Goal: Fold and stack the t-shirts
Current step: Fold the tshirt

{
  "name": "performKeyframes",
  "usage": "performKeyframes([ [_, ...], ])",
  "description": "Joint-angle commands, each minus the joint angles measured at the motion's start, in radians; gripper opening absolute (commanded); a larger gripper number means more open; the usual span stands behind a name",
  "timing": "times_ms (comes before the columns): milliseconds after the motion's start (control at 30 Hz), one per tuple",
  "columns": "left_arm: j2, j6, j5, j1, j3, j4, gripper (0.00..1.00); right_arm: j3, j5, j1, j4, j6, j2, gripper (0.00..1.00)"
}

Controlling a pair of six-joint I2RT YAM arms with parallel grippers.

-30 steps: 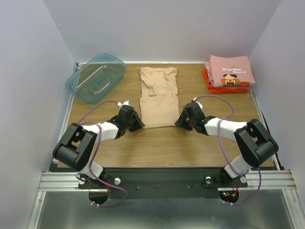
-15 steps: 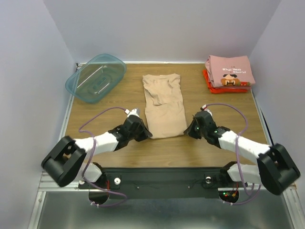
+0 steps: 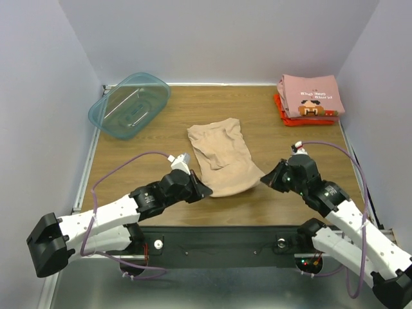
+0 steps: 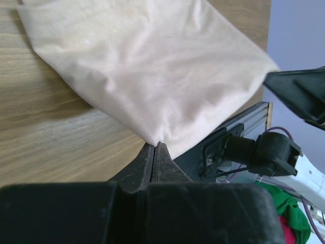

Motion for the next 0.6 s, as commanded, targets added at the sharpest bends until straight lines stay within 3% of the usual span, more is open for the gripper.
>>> performKeyframes([
  [0,0.019,0.006,-0.143,-0.007,0.147,-0.098,0.00,0.149,0.113,0.004,-0.035,-0.022,0.086,0.01],
  [167,0.102,0.063,-0.243,0.038,0.279,-0.164,0.00,0.298,0.247,0.003,0.006,-0.036,0.217,0.00],
  [367,0.197,0.188,-0.142,0.232,0.372,-0.152,0.00,0.479,0.351,0.003,0.091,-0.103,0.399,0.00],
  [567,0.304,0.293,-0.100,0.355,0.473,-0.110,0.00,0.689,0.391,-0.005,0.129,-0.223,0.638,0.01],
])
